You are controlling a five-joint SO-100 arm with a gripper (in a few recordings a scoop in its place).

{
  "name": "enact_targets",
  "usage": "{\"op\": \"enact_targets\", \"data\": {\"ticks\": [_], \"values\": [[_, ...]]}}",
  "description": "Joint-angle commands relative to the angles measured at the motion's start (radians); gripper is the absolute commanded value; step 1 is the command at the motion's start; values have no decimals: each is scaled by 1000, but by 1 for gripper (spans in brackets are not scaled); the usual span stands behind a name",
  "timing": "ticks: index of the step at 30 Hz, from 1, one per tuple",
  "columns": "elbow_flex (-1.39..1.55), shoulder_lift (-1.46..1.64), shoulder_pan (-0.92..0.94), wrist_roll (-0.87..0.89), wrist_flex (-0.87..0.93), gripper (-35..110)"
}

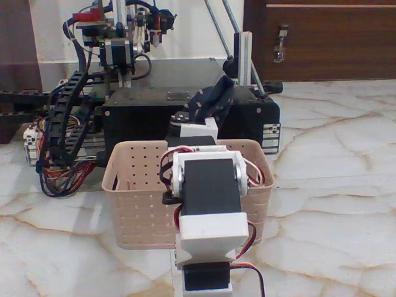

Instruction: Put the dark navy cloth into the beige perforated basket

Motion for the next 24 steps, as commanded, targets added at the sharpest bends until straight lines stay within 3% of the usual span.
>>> {"op": "enact_targets", "data": {"ticks": [1, 13, 19, 24], "values": [[-94, -11, -11, 34, 31, 0], [-588, -284, -61, 331, 247, 0], [-934, -463, -66, 710, 403, 0], [-1328, -646, -57, 914, 857, 0]]}}
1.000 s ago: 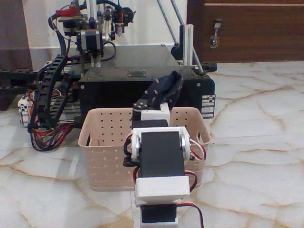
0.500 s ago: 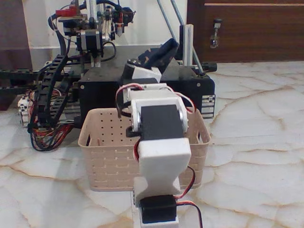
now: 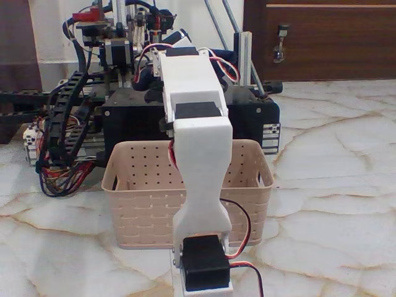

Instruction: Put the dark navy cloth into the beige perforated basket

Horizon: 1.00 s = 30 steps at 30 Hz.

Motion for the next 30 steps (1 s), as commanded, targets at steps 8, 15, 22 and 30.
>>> {"op": "enact_targets", "data": {"ticks": [8, 15, 22, 30], "values": [[-448, -322, 29, 190, 431, 0], [-456, -423, 35, 221, 492, 0], [-451, -416, 48, 250, 555, 10], [-379, -359, 67, 225, 598, 10]]}}
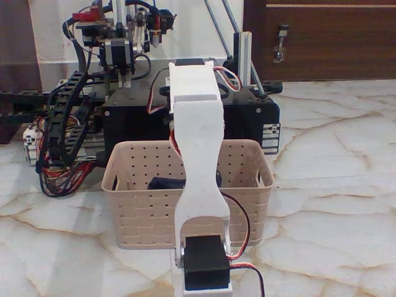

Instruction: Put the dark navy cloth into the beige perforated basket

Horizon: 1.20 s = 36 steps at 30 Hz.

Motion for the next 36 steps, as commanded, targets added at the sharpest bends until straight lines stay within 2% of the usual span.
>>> {"op": "enact_targets", "data": {"ticks": [1, 3, 11, 15, 18, 24, 31, 36], "values": [[2, 80, 0, 17, -169, 10], [61, 109, 3, 0, -181, 9], [514, 425, 37, -6, -532, 0], [686, 520, 49, -89, -709, 0], [884, 624, 55, -190, -902, 0], [1169, 801, 55, -454, -1115, 0], [1500, 1005, 48, -732, -1301, 0], [1683, 1098, 63, -951, -1367, 0]]}}
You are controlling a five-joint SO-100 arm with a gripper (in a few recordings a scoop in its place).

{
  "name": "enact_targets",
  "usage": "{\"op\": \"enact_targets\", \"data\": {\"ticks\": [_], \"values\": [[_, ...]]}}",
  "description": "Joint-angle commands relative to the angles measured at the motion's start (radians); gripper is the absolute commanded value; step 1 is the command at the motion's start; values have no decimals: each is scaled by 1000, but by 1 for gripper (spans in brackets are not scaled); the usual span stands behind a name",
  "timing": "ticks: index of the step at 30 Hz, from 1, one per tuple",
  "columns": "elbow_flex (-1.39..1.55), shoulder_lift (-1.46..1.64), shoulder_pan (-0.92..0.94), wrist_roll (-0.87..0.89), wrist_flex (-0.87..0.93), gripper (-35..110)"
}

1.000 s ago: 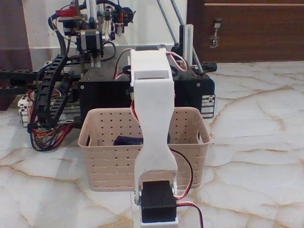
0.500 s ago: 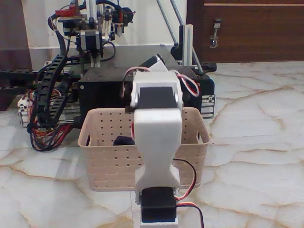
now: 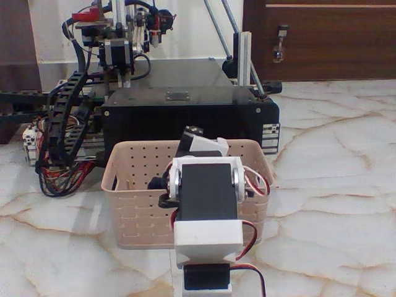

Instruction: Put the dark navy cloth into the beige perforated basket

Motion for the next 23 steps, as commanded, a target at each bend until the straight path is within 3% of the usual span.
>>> {"op": "enact_targets", "data": {"ticks": [1, 15, 23], "values": [[37, 43, 8, -60, -72, 0], [258, 87, -26, -250, -423, 0], [258, 86, -21, -342, -417, 0]]}}
